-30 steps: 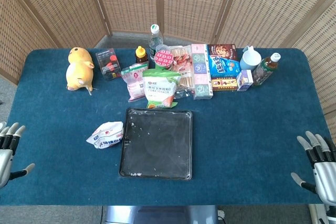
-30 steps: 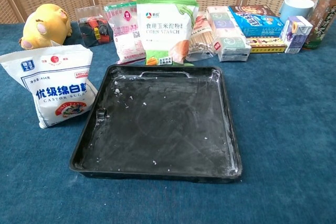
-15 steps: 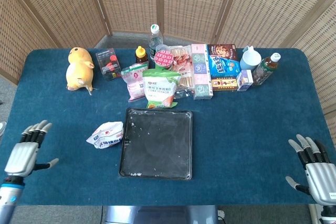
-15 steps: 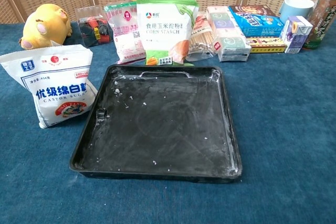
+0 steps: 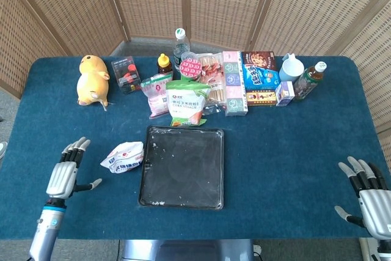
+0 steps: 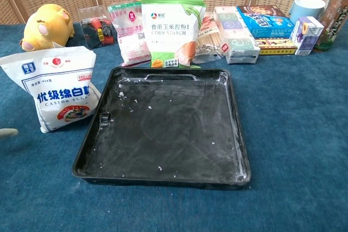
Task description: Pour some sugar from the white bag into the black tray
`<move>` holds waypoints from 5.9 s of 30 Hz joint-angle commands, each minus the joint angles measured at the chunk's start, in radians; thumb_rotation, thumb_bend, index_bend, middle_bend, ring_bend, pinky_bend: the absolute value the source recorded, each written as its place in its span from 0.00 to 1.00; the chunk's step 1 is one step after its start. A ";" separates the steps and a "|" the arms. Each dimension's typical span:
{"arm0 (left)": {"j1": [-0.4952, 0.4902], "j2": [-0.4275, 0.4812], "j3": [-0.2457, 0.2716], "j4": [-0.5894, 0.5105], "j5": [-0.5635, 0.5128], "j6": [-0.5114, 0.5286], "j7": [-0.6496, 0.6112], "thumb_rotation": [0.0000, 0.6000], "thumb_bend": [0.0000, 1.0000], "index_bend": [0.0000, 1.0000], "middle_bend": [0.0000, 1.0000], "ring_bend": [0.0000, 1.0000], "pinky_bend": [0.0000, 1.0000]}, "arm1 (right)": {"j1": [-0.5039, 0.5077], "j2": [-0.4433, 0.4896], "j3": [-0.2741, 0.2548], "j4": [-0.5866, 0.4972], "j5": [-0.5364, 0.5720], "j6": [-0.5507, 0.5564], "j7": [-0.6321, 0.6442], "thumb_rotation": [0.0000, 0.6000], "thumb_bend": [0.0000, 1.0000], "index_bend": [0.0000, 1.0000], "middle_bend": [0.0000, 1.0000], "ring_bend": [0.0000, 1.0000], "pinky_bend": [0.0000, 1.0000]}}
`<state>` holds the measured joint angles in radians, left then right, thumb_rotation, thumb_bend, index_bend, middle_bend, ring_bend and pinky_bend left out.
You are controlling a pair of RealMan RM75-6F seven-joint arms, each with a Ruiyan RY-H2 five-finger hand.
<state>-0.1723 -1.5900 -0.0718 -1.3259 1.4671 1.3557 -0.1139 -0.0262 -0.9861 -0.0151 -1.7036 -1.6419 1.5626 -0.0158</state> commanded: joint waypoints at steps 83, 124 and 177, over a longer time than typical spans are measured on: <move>-0.156 -0.033 -0.036 -0.070 0.068 0.021 0.037 1.00 0.37 0.60 0.58 0.57 0.63 | 0.008 0.016 -0.022 -0.017 -0.020 -0.014 0.043 1.00 0.00 0.13 0.02 0.03 0.00; -0.551 0.128 -0.063 -0.308 0.366 -0.394 1.493 1.00 0.38 0.64 0.61 0.59 0.67 | 0.007 0.042 -0.014 -0.009 -0.009 0.002 0.118 1.00 0.00 0.13 0.02 0.03 0.00; -0.297 -0.048 -0.077 0.051 0.104 0.094 0.224 1.00 0.43 0.75 0.69 0.63 0.67 | 0.014 0.024 -0.020 -0.012 -0.007 -0.027 0.075 1.00 0.00 0.13 0.02 0.03 0.00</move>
<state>-0.5133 -1.5749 -0.1334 -1.3846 1.6466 1.3906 0.2857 -0.0131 -0.9616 -0.0350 -1.7148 -1.6493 1.5369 0.0598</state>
